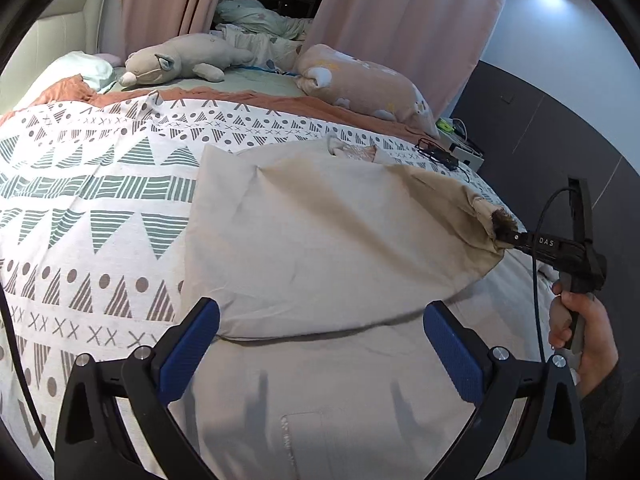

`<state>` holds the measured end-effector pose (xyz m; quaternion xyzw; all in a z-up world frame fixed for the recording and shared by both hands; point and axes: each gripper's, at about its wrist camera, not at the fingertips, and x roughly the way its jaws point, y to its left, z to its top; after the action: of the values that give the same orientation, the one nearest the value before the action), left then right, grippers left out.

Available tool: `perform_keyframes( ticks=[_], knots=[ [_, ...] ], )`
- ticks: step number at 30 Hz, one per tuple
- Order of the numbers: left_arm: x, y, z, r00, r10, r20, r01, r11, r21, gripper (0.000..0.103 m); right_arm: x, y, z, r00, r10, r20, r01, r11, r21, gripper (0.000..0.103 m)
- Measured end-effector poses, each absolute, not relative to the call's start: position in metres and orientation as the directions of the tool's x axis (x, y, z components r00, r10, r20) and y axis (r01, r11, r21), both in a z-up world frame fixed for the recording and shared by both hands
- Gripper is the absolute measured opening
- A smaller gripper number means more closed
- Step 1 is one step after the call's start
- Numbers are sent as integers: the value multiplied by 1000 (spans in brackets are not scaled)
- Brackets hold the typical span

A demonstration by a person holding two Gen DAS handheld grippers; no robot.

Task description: Fold large clothes

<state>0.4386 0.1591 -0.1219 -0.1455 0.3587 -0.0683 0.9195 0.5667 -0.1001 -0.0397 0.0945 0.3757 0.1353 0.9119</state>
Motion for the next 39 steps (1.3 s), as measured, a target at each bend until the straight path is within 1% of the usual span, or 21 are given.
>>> perform_keyframes(
  ticks=[3, 5, 6, 7, 9, 12, 14, 16, 19, 20, 21, 24, 26, 28, 30, 31, 33, 34, 35, 36, 39],
  knots=[
    [443, 154, -120, 741, -236, -629, 23, 945, -328, 103, 575, -132, -51, 689, 306, -657, -91, 936, 341, 13],
    [445, 151, -121, 744, -237, -624, 26, 945, -326, 103, 584, -152, -67, 662, 299, -687, -13, 921, 389, 19],
    [447, 150, -122, 742, -242, -626, 28, 943, -331, 103, 587, -157, -72, 646, 286, -707, 20, 920, 391, 30],
    [448, 150, -125, 734, -255, -629, 31, 939, -343, 103, 587, -165, -79, 636, 266, -724, 53, 921, 386, 55],
    [451, 150, -129, 716, -280, -640, 35, 930, -367, 103, 584, -176, -84, 633, 279, -722, 71, 908, 413, 90],
    [451, 151, -130, 709, -267, -653, 24, 934, -356, 103, 581, -187, -90, 614, 360, -703, 65, 864, 500, 90],
    [449, 151, -130, 705, -249, -664, 7, 939, -344, 103, 582, -189, -93, 593, 391, -704, 47, 856, 515, 90],
    [445, 148, -130, 714, -165, -681, -46, 959, -280, 103, 587, -190, -98, 576, 413, -705, 30, 852, 523, 90],
    [435, 146, -130, 709, 19, -705, -169, 975, -144, 103, 594, -203, -105, 563, 440, -700, 35, 833, 552, 90],
    [433, 149, -131, 702, 45, -710, -192, 973, -128, 103, 602, -206, -107, 558, 445, -700, 39, 828, 559, 90],
    [432, 152, -132, 696, 50, -716, -205, 970, -131, 103, 606, -208, -108, 557, 446, -700, 43, 827, 561, 90],
    [430, 165, -138, 697, -10, -717, -181, 965, -189, 103, 611, -215, -113, 557, 445, -701, 56, 822, 566, 90],
    [429, 170, -143, 694, -38, -719, -163, 964, -208, 103, 610, -215, -115, 564, 450, -692, 58, 815, 576, 87],
    [429, 172, -149, 680, -38, -732, -144, 972, -185, 103, 608, -216, -117, 571, 441, -692, 67, 815, 575, 72],
    [429, 170, -153, 663, -4, -748, -130, 984, -120, 103, 603, -215, -121, 571, 441, -693, 77, 811, 580, 37],
    [430, 170, -155, 655, 4, -756, -122, 987, -101, 103, 604, -218, -124, 563, 449, -694, 83, 805, 588, 26],
    [432, 173, -164, 630, 14, -777, -125, 989, -84, 102, 602, -216, -126, 558, 458, -692, 85, 798, 596, 16],
    [434, 176, -168, 616, 24, -787, -133, 988, -74, 99, 601, -215, -125, 558, 452, -696, 85, 803, 590, 13],
    [435, 178, -172, 599, 47, -799, -147, 988, -53, 94, 600, -213, -124, 559, 449, -697, 84, 806, 587, 12],
    [436, 181, -176, 580, 71, -812, -159, 987, -27, 92, 598, -210, -122, 562, 447, -696, 82, 808, 584, 11],
    [438, 190, -185, 544, 119, -831, -187, 982, 18, 92, 593, -202, -116, 560, 447, -698, 69, 814, 576, 11]
  ],
)
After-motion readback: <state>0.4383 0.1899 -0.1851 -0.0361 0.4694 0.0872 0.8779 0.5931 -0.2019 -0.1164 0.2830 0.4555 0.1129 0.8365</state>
